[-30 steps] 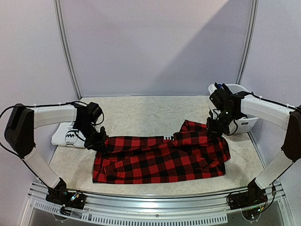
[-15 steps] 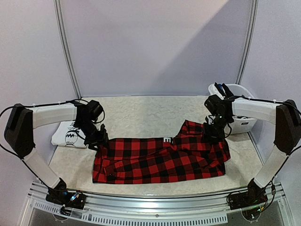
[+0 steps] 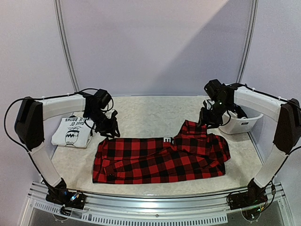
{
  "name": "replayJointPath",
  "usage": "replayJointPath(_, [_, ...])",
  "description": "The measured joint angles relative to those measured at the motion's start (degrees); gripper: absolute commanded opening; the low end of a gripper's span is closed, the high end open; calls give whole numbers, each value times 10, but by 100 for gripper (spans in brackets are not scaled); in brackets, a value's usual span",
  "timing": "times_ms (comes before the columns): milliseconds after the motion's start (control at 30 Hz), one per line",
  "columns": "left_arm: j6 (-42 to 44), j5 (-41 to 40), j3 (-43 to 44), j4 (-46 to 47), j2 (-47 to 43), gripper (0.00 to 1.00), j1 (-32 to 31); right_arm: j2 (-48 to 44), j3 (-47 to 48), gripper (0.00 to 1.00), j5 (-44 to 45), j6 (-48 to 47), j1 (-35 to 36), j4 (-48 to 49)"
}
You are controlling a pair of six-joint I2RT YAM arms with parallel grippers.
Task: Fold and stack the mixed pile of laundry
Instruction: Fold the 1/3-folded shirt at the center of the board.
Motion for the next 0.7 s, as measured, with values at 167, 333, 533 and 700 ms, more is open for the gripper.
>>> replayJointPath(167, [13, 25, 34, 13, 49, 30, -38, 36, 6, 41, -51, 0, 30, 31])
replayJointPath(333, [16, 40, 59, 35, 79, 29, -69, 102, 50, 37, -93, -9, 83, 64])
replayJointPath(533, [19, 43, 70, 40, 124, 26, -94, 198, 105, 34, -129, -22, 128, 85])
replayJointPath(700, [19, 39, 74, 40, 146, 25, -100, 246, 116, 32, -134, -25, 142, 87])
